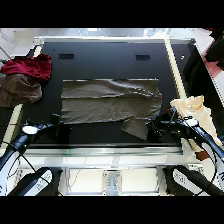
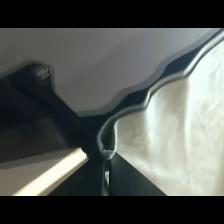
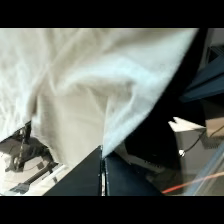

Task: Fold the shirts.

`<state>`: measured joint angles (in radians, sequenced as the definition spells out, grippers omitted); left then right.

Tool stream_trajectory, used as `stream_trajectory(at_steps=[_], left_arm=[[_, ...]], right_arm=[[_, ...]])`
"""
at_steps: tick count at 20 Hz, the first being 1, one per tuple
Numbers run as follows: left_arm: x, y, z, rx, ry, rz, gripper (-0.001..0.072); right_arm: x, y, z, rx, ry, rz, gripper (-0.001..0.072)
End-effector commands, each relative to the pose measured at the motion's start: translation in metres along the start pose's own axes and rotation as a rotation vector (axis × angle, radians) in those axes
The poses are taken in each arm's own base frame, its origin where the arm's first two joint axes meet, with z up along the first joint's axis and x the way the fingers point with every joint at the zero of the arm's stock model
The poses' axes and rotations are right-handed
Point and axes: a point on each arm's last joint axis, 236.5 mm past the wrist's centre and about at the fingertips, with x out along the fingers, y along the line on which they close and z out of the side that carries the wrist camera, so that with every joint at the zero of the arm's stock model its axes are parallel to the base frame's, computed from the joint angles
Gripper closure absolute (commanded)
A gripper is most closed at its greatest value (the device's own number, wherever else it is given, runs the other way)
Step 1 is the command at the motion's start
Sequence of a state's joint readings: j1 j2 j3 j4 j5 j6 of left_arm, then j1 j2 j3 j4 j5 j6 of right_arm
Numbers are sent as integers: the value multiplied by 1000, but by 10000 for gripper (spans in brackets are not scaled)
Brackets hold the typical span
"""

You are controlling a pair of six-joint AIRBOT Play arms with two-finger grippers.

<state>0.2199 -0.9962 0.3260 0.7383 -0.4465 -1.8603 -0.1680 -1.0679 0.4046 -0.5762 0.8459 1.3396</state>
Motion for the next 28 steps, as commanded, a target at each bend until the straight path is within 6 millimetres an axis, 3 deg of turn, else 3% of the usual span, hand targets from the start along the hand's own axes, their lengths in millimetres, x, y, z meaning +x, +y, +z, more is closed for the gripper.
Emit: stream_trajectory(at_steps=[1,3,5,8,10,12,14,16,20,24,28], left_arm=[[-12,-41,15,180,-37,-80,697],[-37,-79,16,344,-49,-162,698],[-69,-97,11,438,-51,-215,698],[-110,-81,-4,594,-47,-169,698],[-139,-69,-1,629,-112,-128,698],[-170,-74,12,643,-251,-149,700],[-187,-78,11,671,-302,-164,701],[-182,-75,5,725,-250,-137,701],[-162,-83,19,788,-175,-77,701],[-135,-99,43,848,-99,-17,701],[-86,-112,37,923,21,9,701]], right_arm=[[-17,20,4,-60,-56,41,700],[-37,40,-4,-152,-82,79,700],[-58,54,-23,-264,-84,98,700],[-85,66,-48,-341,-97,111,700],[-99,74,-60,-354,-116,133,701],[-113,84,-74,-410,-147,163,700],[-129,95,-69,-466,-235,178,701],[-142,103,-53,-502,-305,152,702],[-145,112,-13,-544,-331,77,702],[-117,117,38,-557,-240,21,701],[-81,124,90,-557,-181,-11,701]])
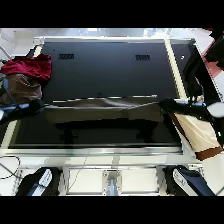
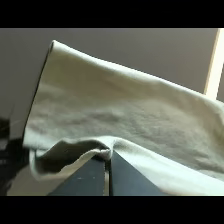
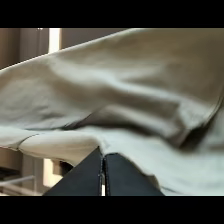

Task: Fold the shirts.

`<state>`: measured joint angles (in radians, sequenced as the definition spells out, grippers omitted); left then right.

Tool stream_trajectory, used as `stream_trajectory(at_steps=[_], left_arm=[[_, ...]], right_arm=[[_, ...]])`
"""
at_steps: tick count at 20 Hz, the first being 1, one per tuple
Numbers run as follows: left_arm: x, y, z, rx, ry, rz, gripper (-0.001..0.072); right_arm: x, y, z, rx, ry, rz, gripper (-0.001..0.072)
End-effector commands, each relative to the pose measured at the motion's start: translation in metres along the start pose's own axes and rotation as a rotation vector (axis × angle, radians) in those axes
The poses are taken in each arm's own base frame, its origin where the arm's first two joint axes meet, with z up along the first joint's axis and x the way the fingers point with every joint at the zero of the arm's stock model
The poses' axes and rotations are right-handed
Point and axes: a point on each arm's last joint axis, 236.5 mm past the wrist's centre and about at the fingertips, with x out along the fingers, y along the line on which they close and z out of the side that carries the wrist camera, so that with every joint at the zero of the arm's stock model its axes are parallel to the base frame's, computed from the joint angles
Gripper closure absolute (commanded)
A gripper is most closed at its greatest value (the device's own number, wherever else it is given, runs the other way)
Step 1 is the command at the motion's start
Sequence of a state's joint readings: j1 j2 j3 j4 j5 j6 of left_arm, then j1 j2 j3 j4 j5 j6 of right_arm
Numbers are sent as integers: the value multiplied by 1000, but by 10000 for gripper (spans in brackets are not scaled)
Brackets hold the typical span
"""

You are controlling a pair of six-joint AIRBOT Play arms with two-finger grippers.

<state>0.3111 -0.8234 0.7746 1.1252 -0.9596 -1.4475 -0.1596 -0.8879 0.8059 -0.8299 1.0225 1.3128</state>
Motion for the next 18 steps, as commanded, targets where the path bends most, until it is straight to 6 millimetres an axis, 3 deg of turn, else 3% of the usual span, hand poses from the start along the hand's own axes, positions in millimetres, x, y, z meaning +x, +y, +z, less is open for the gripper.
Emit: stream_trajectory(at_steps=[1,4,9,12,18], left_arm=[[45,-9,3,73,82,-12,701],[81,-12,5,90,75,8,701],[108,29,4,110,89,167,701],[118,42,-2,137,123,209,701],[136,35,-14,161,159,197,693]], right_arm=[[43,-16,35,-41,38,-21,701],[87,-16,48,-119,75,-46,701],[145,-62,30,-71,162,-145,701],[161,-78,22,-44,183,-168,701],[166,-83,31,-43,141,-181,700]])
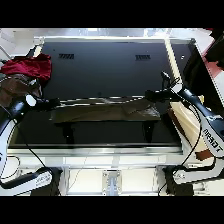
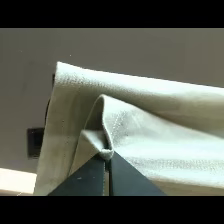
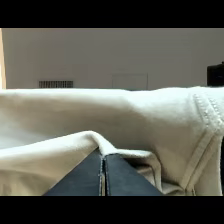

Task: Fold the shirts.

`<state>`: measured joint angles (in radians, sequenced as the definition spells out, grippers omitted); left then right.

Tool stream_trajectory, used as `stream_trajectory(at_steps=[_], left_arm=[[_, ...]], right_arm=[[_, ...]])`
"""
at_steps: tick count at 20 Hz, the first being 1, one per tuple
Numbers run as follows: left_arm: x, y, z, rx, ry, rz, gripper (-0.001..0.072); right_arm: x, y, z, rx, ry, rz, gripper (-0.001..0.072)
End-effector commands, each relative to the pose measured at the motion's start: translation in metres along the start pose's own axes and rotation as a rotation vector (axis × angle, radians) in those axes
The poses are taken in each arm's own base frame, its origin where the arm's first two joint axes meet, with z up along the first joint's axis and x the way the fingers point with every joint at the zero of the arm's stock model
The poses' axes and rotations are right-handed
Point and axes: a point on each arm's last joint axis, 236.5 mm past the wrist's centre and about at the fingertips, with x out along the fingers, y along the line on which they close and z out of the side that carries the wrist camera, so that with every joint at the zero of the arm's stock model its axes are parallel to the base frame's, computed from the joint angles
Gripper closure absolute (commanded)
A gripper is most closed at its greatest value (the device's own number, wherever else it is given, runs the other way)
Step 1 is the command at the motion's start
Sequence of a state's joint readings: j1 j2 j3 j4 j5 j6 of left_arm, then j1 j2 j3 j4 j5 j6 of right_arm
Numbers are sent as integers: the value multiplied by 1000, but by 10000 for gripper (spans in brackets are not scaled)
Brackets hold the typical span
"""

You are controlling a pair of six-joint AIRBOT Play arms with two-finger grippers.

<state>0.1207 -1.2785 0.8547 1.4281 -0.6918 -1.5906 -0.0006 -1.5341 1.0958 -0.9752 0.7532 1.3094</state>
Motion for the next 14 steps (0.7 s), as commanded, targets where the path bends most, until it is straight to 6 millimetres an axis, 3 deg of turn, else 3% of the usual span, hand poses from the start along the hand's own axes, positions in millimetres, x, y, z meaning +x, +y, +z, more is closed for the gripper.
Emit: stream_trajectory(at_steps=[1,2,3,4,5,6,10,12,14], left_arm=[[7,-8,4,29,-17,-1,617],[6,-10,8,33,-29,-5,457],[3,-12,13,31,-42,-9,179],[-4,-13,21,32,-58,-11,33],[-13,-13,31,29,-82,-12,33],[-25,-13,44,27,-119,-15,33],[-109,-25,100,40,-354,-43,33],[-155,-38,118,83,-463,-60,33],[-185,-56,123,166,-476,-76,34]], right_arm=[[4,-4,3,5,-13,-10,699],[4,-3,2,20,-9,-6,696],[2,0,1,26,5,2,641],[-2,5,1,21,23,15,507],[-9,11,2,12,50,34,311],[-20,18,5,10,74,54,285],[-101,30,36,-72,40,61,285],[-146,17,52,-100,-61,-6,285],[-177,-5,57,-70,-120,-70,277]])
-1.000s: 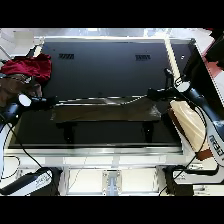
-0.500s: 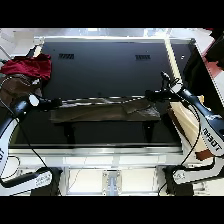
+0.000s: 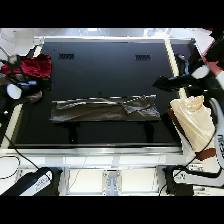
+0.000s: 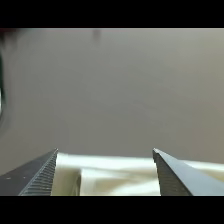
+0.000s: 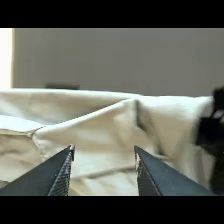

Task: Fold the shirts.

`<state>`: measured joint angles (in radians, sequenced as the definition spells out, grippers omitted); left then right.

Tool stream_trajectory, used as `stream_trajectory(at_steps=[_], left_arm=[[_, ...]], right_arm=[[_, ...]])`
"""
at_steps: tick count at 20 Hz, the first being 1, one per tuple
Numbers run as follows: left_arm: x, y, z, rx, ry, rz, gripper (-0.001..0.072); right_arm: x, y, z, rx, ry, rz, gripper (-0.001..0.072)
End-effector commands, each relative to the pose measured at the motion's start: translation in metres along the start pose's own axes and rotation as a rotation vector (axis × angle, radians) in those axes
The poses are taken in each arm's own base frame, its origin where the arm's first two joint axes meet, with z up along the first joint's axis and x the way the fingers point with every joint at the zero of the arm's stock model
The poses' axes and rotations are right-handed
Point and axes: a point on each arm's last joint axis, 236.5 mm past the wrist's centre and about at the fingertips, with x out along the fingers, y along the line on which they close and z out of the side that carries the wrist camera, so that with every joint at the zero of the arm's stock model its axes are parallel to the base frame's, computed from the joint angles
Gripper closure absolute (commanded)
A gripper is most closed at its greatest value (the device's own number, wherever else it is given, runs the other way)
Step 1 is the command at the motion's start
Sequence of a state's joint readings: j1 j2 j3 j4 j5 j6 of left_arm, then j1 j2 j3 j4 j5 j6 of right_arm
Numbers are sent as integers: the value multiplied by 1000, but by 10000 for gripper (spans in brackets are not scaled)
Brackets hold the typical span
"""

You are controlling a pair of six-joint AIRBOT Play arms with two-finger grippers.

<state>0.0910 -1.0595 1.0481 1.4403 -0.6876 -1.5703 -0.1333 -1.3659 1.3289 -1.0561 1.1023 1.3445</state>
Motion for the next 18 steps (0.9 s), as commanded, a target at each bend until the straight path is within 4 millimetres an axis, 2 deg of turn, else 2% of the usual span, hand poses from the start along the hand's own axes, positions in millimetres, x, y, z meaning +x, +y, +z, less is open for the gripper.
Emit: stream_trajectory(at_steps=[1,3,4,6,9,11,13,15,18], left_arm=[[-45,-31,34,121,-42,-52,34],[-47,-58,39,200,18,-101,33],[-43,-73,39,225,53,-127,34],[-30,-103,34,273,123,-174,34],[-4,-148,13,365,213,-242,34],[8,-171,-5,409,251,-274,36],[17,-182,-18,428,285,-288,37],[23,-183,-24,431,301,-289,37],[28,-183,-29,431,316,-287,36]], right_arm=[[-53,-29,4,51,-57,-85,267],[-45,-44,-11,160,-19,-51,260],[-34,-49,-20,218,18,-14,222],[-10,-55,-41,320,114,61,204],[28,-51,-72,418,288,178,29],[51,-52,-89,436,372,215,29],[68,-58,-102,440,420,223,30],[82,-65,-111,440,447,221,30],[96,-79,-111,447,425,186,31]])
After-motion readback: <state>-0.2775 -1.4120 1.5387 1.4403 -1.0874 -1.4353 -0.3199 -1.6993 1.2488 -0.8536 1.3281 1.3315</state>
